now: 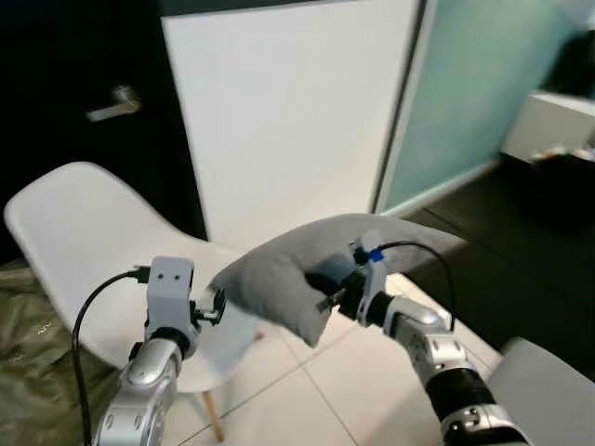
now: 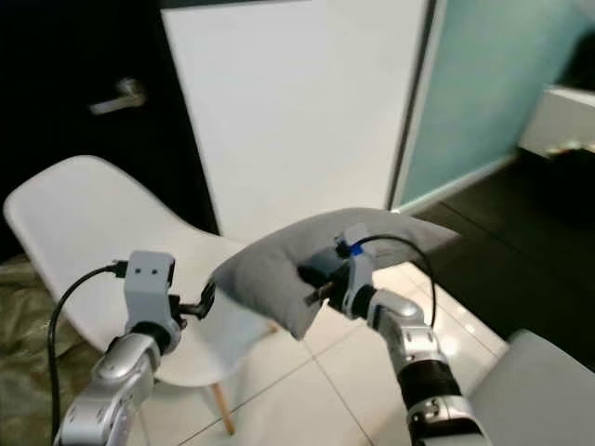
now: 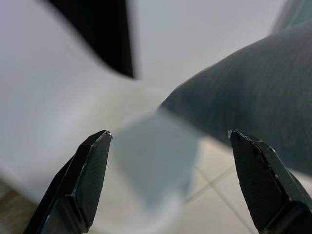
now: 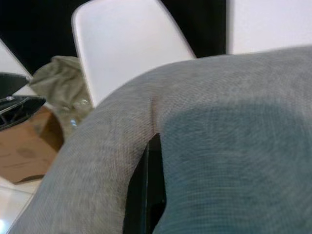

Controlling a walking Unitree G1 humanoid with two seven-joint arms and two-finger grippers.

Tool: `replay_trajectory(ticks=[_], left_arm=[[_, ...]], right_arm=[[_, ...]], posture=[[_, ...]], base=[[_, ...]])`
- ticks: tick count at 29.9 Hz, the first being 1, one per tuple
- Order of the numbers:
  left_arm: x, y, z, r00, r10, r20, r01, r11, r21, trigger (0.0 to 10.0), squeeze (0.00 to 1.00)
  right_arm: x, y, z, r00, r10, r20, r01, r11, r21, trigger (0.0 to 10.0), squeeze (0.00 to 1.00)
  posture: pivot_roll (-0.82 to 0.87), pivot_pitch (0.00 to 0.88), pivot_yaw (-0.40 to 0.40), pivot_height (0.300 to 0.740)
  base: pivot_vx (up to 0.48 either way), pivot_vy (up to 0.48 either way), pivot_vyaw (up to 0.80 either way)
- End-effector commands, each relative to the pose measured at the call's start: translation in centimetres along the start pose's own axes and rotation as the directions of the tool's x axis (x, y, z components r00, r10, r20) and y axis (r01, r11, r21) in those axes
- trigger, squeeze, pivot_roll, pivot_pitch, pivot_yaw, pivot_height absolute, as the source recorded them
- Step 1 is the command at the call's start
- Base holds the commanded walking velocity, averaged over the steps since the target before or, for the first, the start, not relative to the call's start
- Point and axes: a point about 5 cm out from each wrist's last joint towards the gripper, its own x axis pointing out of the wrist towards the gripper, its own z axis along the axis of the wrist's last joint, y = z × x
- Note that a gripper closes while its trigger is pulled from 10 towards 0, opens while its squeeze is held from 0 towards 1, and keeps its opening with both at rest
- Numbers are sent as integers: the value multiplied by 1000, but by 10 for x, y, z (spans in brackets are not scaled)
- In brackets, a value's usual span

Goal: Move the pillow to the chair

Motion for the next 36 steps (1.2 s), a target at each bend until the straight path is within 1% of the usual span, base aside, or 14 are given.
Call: replay_trajectory(ticks=[1, 7, 8, 10, 12, 13, 14, 19, 21, 26, 28, 33, 35, 36], left_arm=[[-1, 6, 0, 1000, 19, -9, -19, 1000, 5, 10000, 0], [-1, 7, 0, 1000, 24, -11, -24, 1000, 6, 10000, 0], [0, 6, 0, 1000, 19, -14, -19, 1000, 4, 10000, 0], [0, 6, 0, 1000, 18, -15, -17, 1000, 4, 10000, 0], [1, 5, 0, 1000, 16, -23, -16, 1000, 8, 10000, 0], [1, 5, -1, 1000, 17, -26, -17, 1000, 11, 10000, 0], [1, 5, -1, 999, 20, -30, -20, 1000, 13, 10000, 0], [1, 6, -1, 999, 25, -32, -24, 1000, 12, 10000, 0], [1, 7, 0, 999, 29, -32, -29, 1000, 12, 10000, 0], [1, 7, 1, 999, 32, -28, -32, 999, 12, 10000, 0], [2, 6, 3, 999, 31, -25, -31, 999, 13, 10000, 0], [2, 6, 4, 999, 29, -23, -28, 999, 15, 10000, 0], [3, 4, 5, 1000, 24, -19, -24, 1000, 17, 10000, 0], [3, 4, 5, 1000, 24, -19, -24, 1000, 17, 10000, 0]], right_arm=[[9, 10, 18, 996, 58, 64, -55, 997, -51, 10000, 0], [8, 10, 17, 997, 61, 55, -58, 997, -55, 10000, 0], [9, 6, 12, 1000, 27, -1, -27, 997, -66, 10000, 0], [9, 5, 10, 1000, 17, -16, -18, 997, -70, 10000, 0], [9, -1, 7, 998, -46, -30, 44, 998, -39, 10000, 0], [10, -4, 6, 995, -78, -57, 75, 996, -53, 10000, 0], [11, -8, 3, 986, -127, -105, 117, 989, -95, 10000, 0], [11, -11, 3, 977, -168, -131, 152, 981, -124, 10000, 0], [11, -15, 5, 974, -183, -130, 173, 981, -85, 10000, 0], [12, -16, 8, 976, -180, -120, 176, 983, -47, 10000, 0], [13, -15, 9, 979, -167, -117, 165, 986, -25, 10000, 0], [14, -13, 8, 981, -151, -118, 152, 988, -5, 10000, 0], [19, -9, 9, 988, -109, -105, 114, 993, 39, 10000, 0], [19, -9, 9, 988, -109, -105, 114, 993, 39, 10000, 0]], posture=[[-136, 0, -29, 740], [-138, 0, -28, 740], [-137, 0, -28, 740], [-137, 0, -28, 740], [-132, 0, -30, 740], [-132, 0, -31, 740], [-131, 0, -31, 740], [-130, 0, -33, 735], [-129, 0, -34, 725], [-128, 0, -35, 710], [-127, 0, -35, 700], [-126, 0, -36, 690], [-123, 0, -36, 680], [-123, 0, -36, 680]], base=[[431, 0, 794], [407, 0, 794], [277, 0, 794], [277, 0, 794], [0, 0, 0], [0, 0, 0], [0, 0, 0], [0, 0, 0], [0, 0, 0], [0, 0, 0], [0, 0, 0], [0, 0, 0], [0, 0, 0], [0, 0, 0]])
